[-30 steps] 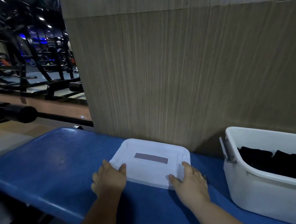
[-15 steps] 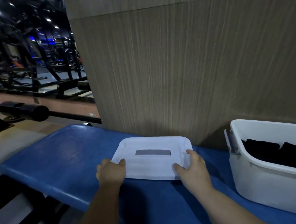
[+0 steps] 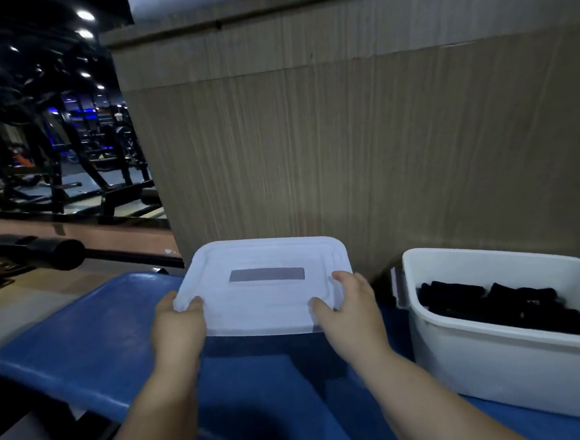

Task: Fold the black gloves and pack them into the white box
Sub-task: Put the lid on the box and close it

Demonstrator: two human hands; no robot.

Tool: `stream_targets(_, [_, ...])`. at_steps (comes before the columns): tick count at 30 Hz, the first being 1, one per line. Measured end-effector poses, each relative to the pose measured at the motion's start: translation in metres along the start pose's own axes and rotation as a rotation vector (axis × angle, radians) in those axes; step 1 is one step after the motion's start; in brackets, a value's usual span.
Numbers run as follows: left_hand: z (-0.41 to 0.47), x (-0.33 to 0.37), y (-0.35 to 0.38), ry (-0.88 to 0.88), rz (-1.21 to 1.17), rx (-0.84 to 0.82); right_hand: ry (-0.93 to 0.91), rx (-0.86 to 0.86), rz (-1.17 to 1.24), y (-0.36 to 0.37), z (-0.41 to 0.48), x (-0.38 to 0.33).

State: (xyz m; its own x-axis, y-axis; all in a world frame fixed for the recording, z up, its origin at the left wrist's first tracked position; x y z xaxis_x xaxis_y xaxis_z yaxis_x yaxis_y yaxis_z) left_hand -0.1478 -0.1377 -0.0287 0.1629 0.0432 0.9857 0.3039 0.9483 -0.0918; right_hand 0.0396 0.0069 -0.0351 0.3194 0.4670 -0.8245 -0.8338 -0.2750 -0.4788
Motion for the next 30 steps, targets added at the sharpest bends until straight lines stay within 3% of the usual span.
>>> stream_targets(7, [-0.036,0.044,0.036,0.047,0.022,-0.067,-0.062,0.157,-0.127,-0.081,-0.005,-0.017])
stream_targets(16, [-0.119,0.063,0.14,0.022,-0.059,-0.376,0.099,0.338,-0.213,-0.215,-0.026,0.034])
stream_targets(23, [-0.161,0.062,0.201,0.027,0.08,-0.579,0.286,0.424,-0.242,-0.277,-0.042,0.083])
stream_targets(30, [-0.161,0.054,0.226,0.1,0.337,-0.627,0.364,0.364,-0.278,-0.292,-0.041,0.107])
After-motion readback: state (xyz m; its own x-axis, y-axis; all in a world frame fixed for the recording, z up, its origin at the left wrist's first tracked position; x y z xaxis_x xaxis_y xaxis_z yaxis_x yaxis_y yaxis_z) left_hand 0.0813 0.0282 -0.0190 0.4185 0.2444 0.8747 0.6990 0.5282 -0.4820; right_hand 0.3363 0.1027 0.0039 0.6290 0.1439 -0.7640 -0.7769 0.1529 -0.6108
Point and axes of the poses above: each hand's wrist, its own z-axis towards the middle knuckle, its own y-axis out of the palm, x = y × z, the point moved 3 cm from there along z, towards the middle knuckle, and after that the axes turned 2 degrees about -x, right-handed, at the moved point
